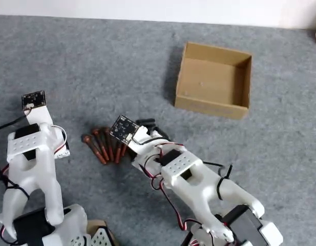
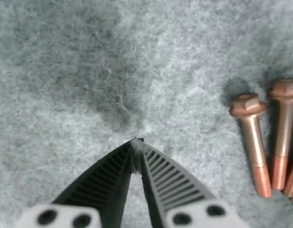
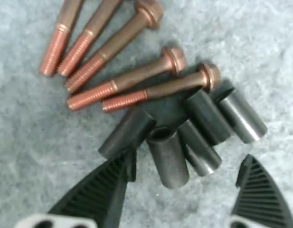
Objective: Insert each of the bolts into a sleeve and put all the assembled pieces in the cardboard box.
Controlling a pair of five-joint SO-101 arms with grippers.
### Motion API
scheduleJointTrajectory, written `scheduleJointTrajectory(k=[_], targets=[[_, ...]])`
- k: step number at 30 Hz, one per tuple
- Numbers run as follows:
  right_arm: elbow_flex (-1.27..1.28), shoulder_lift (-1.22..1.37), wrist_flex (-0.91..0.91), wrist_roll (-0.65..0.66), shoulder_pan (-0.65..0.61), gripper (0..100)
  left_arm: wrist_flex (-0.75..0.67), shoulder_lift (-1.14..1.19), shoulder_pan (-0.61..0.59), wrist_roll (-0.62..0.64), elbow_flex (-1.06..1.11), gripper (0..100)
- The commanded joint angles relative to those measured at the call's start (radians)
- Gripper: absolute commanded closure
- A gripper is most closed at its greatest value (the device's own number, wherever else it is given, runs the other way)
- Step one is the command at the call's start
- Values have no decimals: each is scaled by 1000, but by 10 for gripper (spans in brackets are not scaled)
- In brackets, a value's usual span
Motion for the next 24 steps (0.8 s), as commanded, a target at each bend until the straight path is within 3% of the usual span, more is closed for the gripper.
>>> scheduleJointTrajectory(k=[1, 9, 18, 20, 24], targets=[[-12, 81, 24, 34, -7, 677, -5, -35, -13, -2, -7, 989], [-234, 246, 140, 32, -4, 677, -5, -35, -13, -2, -7, 989], [-243, 254, 142, 32, -2, 681, -5, -35, -13, -2, -7, 989], [-243, 254, 142, 32, -2, 721, -5, -35, -13, -2, -7, 989], [-243, 255, 142, 37, -1, 896, -6, -35, -13, -2, -7, 989]])
